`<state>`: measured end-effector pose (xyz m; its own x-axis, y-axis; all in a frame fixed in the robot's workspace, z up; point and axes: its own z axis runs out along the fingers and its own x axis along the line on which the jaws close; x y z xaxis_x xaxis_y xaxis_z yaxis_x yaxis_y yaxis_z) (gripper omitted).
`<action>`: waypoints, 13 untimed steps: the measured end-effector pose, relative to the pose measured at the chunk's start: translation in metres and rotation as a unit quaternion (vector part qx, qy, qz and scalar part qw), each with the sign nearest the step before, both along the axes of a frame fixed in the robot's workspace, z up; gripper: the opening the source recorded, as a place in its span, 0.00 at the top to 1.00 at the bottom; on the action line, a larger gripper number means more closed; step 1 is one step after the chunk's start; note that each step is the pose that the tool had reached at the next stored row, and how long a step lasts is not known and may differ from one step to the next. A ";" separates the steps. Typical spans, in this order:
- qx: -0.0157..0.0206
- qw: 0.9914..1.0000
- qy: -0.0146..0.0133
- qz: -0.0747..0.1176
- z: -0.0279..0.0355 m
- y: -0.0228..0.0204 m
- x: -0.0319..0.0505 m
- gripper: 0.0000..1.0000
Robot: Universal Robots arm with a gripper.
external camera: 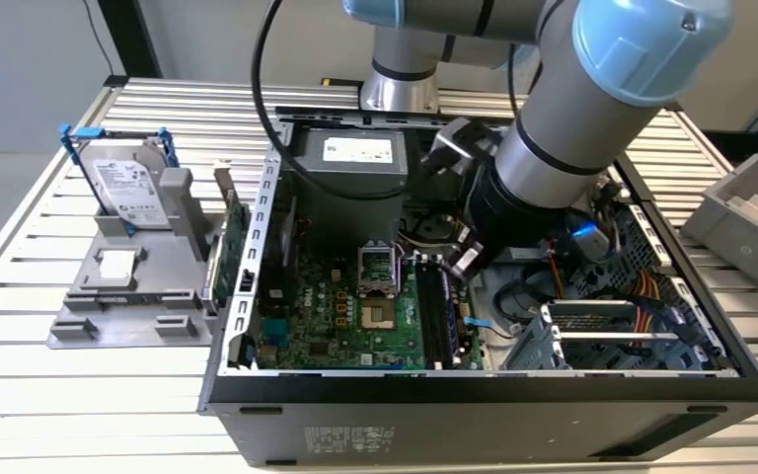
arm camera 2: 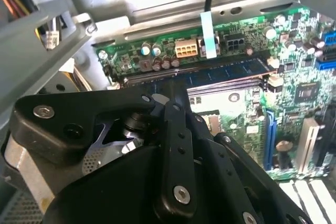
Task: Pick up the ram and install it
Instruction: 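Press down the ram until it locks into place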
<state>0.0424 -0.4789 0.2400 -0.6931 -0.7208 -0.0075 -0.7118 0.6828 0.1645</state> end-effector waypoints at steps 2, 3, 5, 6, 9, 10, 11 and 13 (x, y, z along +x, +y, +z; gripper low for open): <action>0.005 1.000 0.000 0.012 -0.0001 0.0000 0.0000 1.00; 0.008 1.000 0.000 0.018 -0.0001 0.0000 0.0000 1.00; 0.014 0.999 -0.002 0.029 0.0000 0.0000 0.0000 1.00; 0.017 0.999 -0.003 0.035 0.0001 0.0000 0.0000 1.00; 0.020 0.998 -0.013 0.051 -0.0002 0.0001 0.0001 1.00; 0.021 0.998 -0.016 0.057 -0.0002 0.0001 0.0001 1.00; 0.021 0.998 -0.020 0.062 -0.0002 0.0001 0.0000 1.00; 0.022 0.997 -0.027 0.074 -0.0001 0.0000 0.0000 1.00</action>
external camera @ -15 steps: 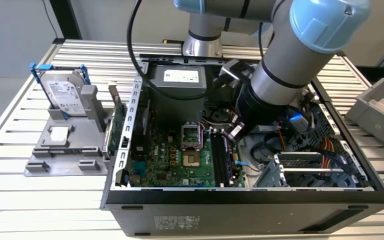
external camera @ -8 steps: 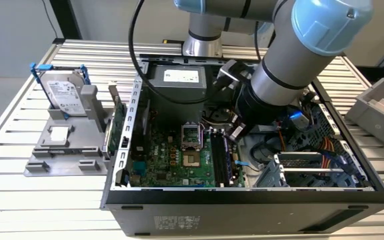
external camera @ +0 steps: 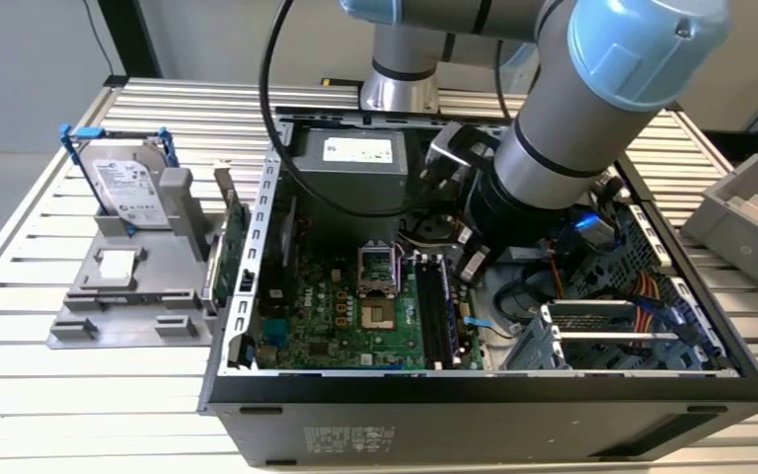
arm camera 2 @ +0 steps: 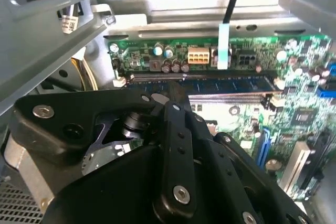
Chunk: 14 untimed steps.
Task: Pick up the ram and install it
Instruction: 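Press down the ram until it locks into place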
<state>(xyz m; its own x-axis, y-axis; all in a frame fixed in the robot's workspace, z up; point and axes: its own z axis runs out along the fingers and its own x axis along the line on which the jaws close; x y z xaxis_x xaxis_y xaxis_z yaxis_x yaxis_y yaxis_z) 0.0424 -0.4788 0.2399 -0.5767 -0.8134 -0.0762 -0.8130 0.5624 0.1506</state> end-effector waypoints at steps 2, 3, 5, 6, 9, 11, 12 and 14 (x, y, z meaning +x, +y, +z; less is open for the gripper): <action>0.001 1.000 -0.006 0.013 0.0000 0.0000 0.0000 1.00; 0.001 1.000 -0.008 0.021 0.0001 0.0000 0.0000 1.00; 0.001 0.999 -0.012 0.037 0.0000 -0.0001 0.0001 1.00; 0.001 0.999 -0.013 0.045 0.0000 0.0000 0.0000 1.00; 0.001 0.998 -0.020 0.067 0.0001 -0.0001 0.0000 1.00; 0.001 0.996 -0.024 0.082 0.0000 -0.0001 0.0000 1.00; 0.001 0.996 -0.026 0.090 0.0000 0.0000 0.0001 1.00; 0.002 0.994 -0.028 0.108 -0.0001 0.0000 0.0000 1.00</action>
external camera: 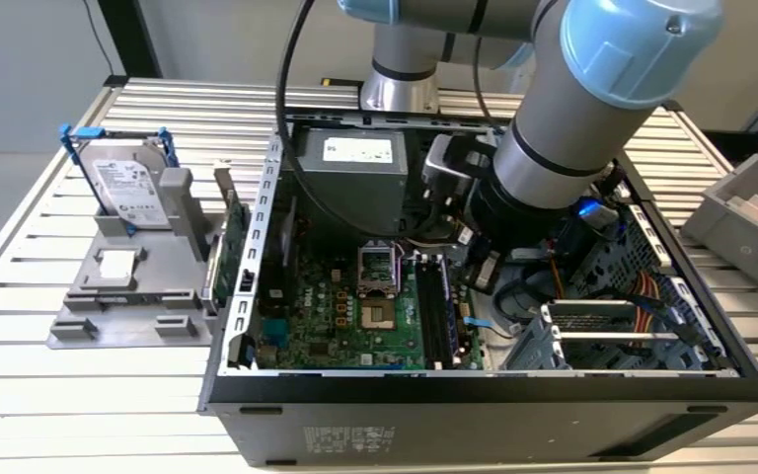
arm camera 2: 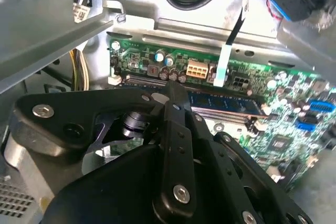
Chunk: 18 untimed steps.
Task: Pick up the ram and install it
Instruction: 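Press down the ram until it locks into place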
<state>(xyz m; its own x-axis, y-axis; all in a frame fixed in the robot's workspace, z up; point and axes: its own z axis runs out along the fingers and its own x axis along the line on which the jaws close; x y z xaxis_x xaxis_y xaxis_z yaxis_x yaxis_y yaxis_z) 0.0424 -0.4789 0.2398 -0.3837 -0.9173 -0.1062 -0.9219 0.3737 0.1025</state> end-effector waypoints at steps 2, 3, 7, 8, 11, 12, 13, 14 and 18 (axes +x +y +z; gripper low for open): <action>0.000 1.000 -0.001 0.018 -0.0001 0.0000 -0.0001 1.00; 0.000 1.000 -0.002 0.026 -0.0001 0.0000 -0.0001 1.00; 0.001 0.998 -0.002 0.061 -0.0034 0.0000 -0.0004 1.00; 0.001 0.998 -0.002 0.069 -0.0043 0.0000 -0.0006 1.00; 0.002 0.996 -0.002 0.092 -0.0061 -0.0001 -0.0011 1.00; 0.003 0.995 -0.002 0.099 -0.0065 -0.0001 -0.0013 1.00; 0.004 0.994 -0.003 0.105 -0.0069 -0.0001 -0.0014 1.00; 0.005 0.994 -0.003 0.111 -0.0073 -0.0001 -0.0016 1.00; 0.006 0.991 -0.003 0.132 -0.0079 0.0000 -0.0022 1.00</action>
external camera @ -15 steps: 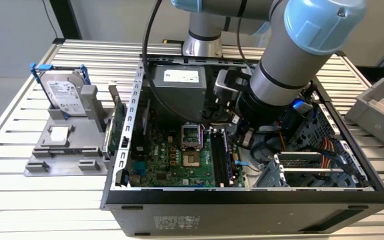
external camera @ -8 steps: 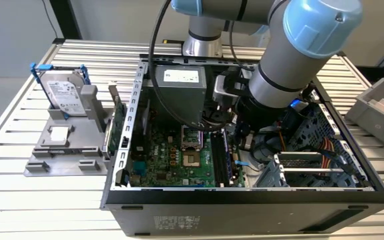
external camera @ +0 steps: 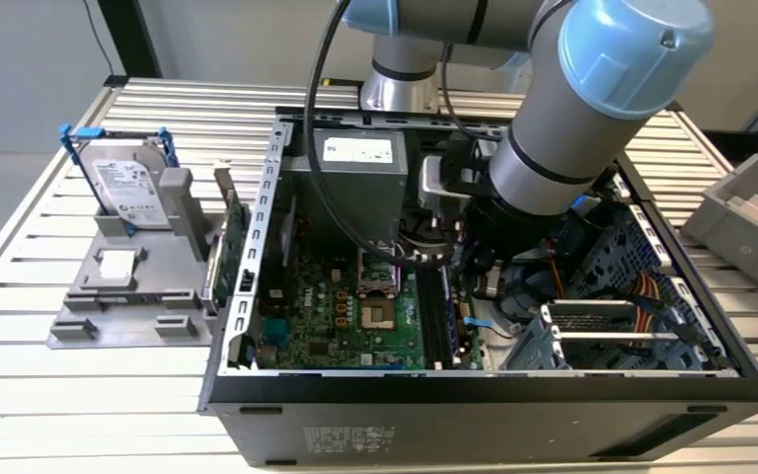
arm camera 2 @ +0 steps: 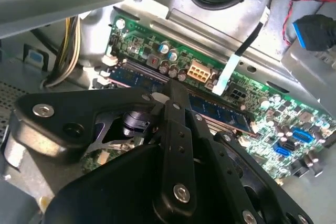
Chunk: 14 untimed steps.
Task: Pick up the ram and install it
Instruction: 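Press down the ram until it locks into place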
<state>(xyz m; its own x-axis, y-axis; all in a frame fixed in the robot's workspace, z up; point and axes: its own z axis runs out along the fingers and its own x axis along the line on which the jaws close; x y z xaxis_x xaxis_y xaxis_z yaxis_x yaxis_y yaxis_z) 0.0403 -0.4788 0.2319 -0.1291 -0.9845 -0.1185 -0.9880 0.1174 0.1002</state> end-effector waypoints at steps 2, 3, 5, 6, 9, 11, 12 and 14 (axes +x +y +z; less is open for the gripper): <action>0.000 1.000 0.000 0.012 -0.0012 0.0000 -0.0003 1.00; 0.000 1.000 0.000 0.017 -0.0017 0.0000 -0.0006 1.00; 0.000 1.000 0.000 0.025 -0.0018 -0.0001 -0.0013 1.00; 0.000 1.000 0.000 0.028 -0.0019 -0.0001 -0.0017 1.00; 0.000 1.000 0.000 0.031 -0.0025 0.0000 -0.0031 1.00; 0.001 0.999 0.000 0.032 -0.0061 0.0000 -0.0033 1.00; 0.001 0.999 0.000 0.032 -0.0081 0.0000 -0.0034 1.00; 0.000 0.999 0.000 0.033 -0.0102 -0.0001 -0.0034 1.00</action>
